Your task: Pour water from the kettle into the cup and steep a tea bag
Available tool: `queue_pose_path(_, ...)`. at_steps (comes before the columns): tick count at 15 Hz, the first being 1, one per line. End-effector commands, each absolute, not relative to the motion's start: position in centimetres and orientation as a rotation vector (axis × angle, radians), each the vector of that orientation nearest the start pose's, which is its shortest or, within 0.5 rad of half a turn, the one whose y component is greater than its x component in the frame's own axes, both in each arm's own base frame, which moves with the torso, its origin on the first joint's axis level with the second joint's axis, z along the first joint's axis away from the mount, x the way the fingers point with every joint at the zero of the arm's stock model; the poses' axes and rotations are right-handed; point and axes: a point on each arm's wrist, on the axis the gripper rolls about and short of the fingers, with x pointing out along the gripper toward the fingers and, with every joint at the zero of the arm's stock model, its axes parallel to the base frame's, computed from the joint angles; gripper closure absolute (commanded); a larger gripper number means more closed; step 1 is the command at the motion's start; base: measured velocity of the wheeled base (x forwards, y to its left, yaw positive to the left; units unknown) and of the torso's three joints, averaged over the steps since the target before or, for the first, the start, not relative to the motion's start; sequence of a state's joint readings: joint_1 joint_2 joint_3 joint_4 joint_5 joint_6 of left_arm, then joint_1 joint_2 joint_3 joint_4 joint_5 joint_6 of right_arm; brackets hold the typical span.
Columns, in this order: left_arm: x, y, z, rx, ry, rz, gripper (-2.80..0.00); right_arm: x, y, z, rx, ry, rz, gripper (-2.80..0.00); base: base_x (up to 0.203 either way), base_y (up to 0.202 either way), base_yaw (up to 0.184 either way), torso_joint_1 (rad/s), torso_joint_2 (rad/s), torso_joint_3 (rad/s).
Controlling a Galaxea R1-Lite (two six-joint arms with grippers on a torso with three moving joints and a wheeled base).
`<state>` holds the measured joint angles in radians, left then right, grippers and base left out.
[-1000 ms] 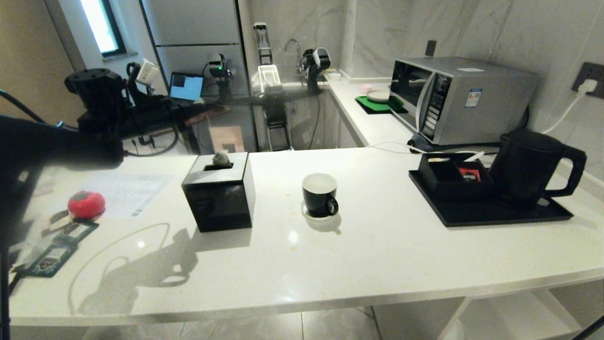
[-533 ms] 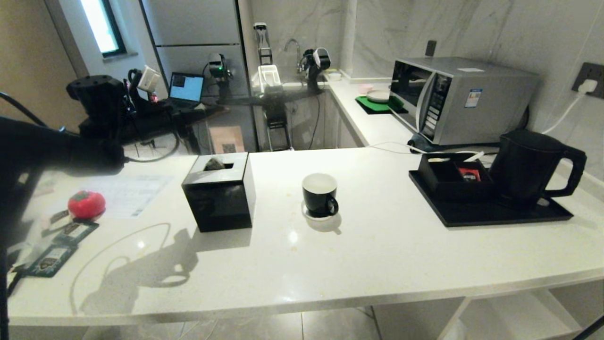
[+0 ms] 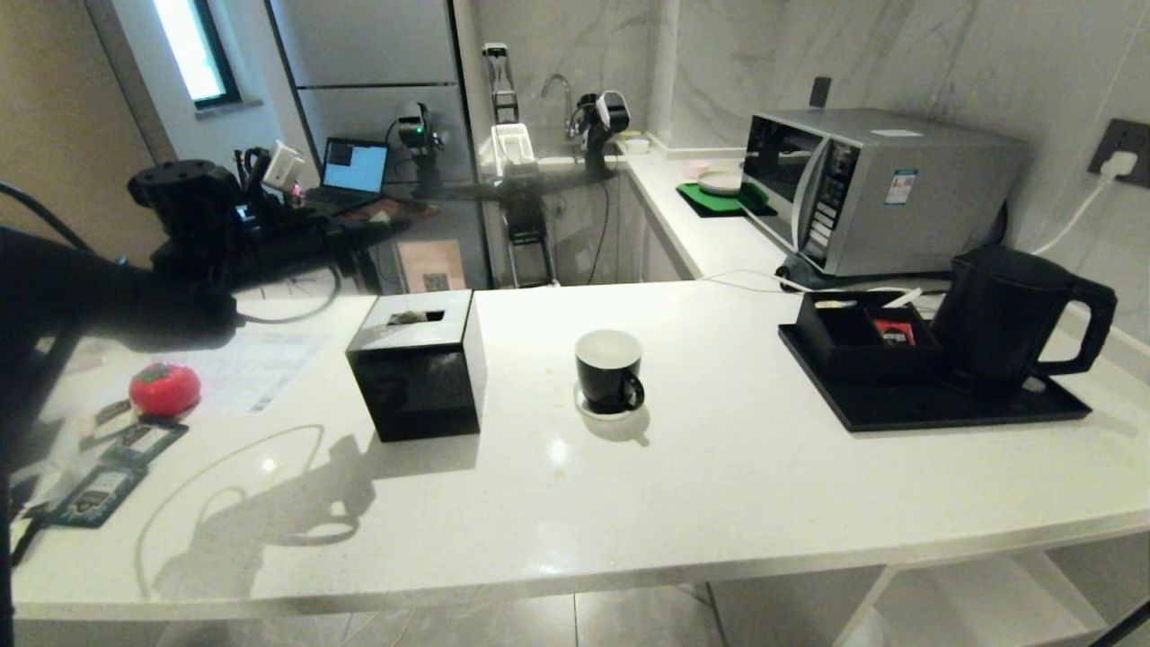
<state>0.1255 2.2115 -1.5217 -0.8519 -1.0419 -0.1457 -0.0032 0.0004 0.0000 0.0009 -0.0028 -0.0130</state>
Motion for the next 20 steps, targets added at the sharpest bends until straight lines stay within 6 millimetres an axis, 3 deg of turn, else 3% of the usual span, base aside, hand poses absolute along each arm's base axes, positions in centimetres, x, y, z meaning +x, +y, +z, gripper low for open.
queue_pose_path(1,45.1,3.7,20.1,-0.041,-0.074,-0.927,0.0,-2.3,0.0,7.6,-0.014,0.002,-0.006,0.0,0.0,0.0,0.0,0.0,0.0,0.0)
queue_pose_path(11,44.2,3.9,16.9,-0.074,-0.027,-0.902,0.0,-2.3,0.0,7.5,-0.014,0.003,-0.006,0.0,0.0,0.0,0.0,0.0,0.0,0.0)
queue_pose_path(20,43.5,3.6,15.2,-0.086,-0.01,-0.895,0.0,-2.3,0.0,7.5,-0.014,0.003,-0.006,0.0,0.0,0.0,0.0,0.0,0.0,0.0)
